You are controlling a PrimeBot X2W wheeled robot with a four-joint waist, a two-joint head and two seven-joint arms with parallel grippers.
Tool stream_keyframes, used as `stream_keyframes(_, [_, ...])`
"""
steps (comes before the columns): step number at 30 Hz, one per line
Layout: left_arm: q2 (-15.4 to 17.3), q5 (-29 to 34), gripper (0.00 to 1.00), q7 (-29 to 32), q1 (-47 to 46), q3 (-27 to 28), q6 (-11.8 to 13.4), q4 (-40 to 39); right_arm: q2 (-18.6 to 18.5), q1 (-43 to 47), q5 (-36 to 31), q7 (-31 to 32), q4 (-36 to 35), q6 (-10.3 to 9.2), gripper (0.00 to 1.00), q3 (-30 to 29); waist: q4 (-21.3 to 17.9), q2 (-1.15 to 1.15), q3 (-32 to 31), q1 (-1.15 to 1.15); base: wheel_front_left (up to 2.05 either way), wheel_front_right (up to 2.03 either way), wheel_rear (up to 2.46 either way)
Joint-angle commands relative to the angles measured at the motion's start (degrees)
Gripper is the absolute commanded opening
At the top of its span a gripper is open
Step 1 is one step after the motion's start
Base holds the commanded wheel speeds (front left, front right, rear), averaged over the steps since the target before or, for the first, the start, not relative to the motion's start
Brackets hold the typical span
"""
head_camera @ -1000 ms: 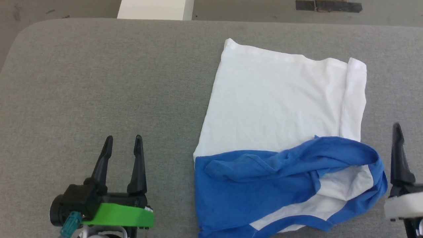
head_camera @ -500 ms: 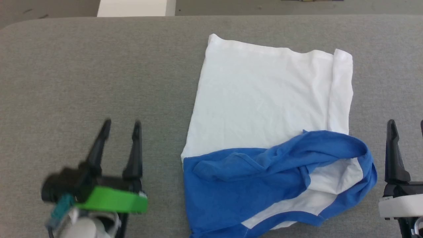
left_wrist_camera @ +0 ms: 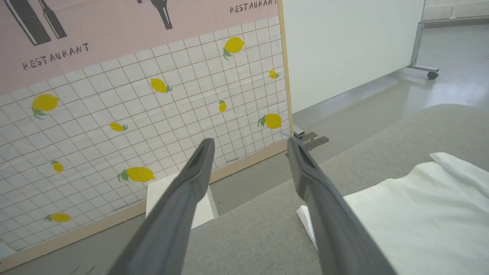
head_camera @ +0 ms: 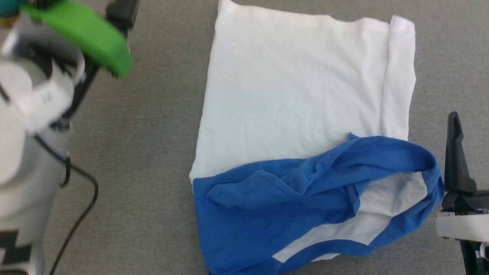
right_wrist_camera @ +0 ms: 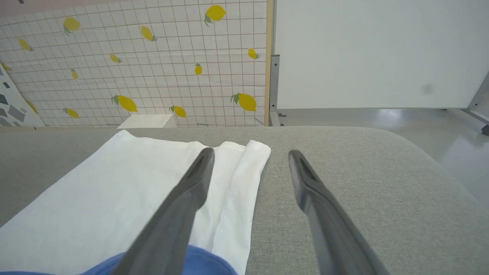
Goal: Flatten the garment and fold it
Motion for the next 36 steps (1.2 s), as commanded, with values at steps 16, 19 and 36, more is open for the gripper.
stream_keyframes(16, [4.2,-10.6,1.00,11.0,-15.9,-15.9,-0.9,13.4,0.1,-4.6,3.2,-3.8,2.3,-0.09,1.00,2.2,-8.9,0.00,14.5,0.00,0.00,0.00,0.00])
stream_keyframes(19, [4.7,-11.1,1.00,11.1,-16.0,-15.8,-0.9,15.5,0.1,-5.0,3.6,-4.3,3.0,-0.09,1.00,2.5,-9.8,0.00,15.5,0.00,0.00,0.00,0.00])
stream_keyframes(36, [6.6,-13.2,0.00,9.7,-15.3,-17.3,0.3,20.3,0.1,-8.6,2.1,-4.5,5.3,-0.09,1.00,0.9,-8.2,0.00,13.5,0.00,0.00,0.00,0.00])
